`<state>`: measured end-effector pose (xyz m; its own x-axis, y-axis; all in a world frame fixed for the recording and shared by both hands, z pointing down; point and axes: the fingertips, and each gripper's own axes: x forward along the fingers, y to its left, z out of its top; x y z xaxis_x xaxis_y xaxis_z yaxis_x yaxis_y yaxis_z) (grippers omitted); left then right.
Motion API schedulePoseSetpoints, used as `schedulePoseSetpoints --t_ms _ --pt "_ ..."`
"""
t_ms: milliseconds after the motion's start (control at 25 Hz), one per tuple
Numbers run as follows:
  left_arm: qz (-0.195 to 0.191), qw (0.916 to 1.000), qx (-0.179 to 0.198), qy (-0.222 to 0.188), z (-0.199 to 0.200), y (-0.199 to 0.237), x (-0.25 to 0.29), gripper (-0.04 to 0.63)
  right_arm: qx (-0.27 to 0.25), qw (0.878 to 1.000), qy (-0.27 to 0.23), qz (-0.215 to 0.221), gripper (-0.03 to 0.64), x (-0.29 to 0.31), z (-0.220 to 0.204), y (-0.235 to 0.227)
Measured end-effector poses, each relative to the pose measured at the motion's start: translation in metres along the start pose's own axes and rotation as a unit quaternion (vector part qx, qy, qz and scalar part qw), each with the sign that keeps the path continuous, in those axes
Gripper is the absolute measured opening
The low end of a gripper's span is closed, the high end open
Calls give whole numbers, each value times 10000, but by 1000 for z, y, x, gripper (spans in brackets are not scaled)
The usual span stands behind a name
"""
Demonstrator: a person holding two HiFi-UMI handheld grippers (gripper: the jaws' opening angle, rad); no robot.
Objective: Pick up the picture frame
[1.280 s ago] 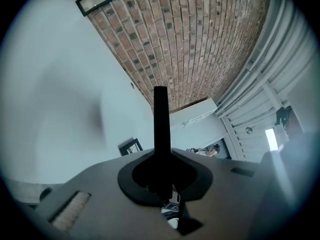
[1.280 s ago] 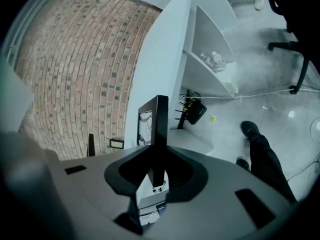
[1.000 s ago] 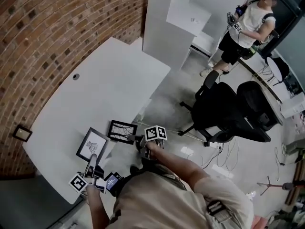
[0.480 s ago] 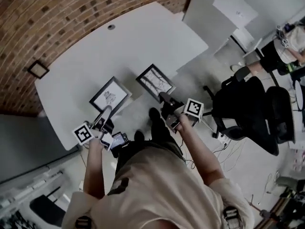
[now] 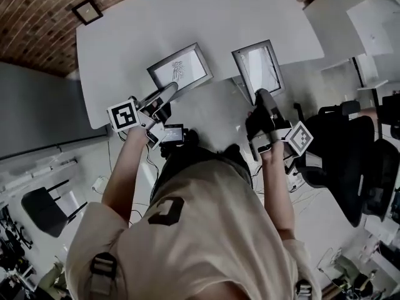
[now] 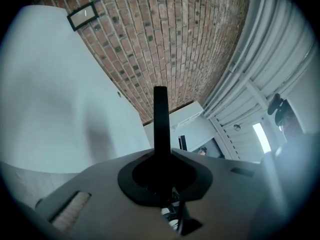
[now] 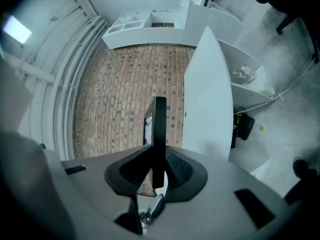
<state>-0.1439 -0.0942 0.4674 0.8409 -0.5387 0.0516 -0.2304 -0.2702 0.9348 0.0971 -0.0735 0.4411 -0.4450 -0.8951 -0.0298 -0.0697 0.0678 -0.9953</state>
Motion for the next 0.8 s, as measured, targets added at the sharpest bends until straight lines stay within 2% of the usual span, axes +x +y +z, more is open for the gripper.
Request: schedulePoseSetpoints --t_ms 200,320,440,520,600,800 --pt "-257 9989 -377 -68 -16 -18 5 16 -250 9996 -59 78 69 -13 2 24" --pt "-220 9992 -327 65 -31 -34 14 15 -184 9998 -57 45 69 -22 7 36" --pt "-379 9982 -309 353 -6 -43 27 15 -176 9994 -279 -89 69 3 8 57" --pt "-628 9948 -455 667 15 -44 40 15 -295 9975 -576 -285 69 21 8 72" --pt "-597 9931 -613 806 32 -44 25 15 -242 9967 -625 -468 69 36 -11 79" --pt "-575 9924 -710 827 26 -15 10 15 -239 9967 -657 -408 69 38 -31 50"
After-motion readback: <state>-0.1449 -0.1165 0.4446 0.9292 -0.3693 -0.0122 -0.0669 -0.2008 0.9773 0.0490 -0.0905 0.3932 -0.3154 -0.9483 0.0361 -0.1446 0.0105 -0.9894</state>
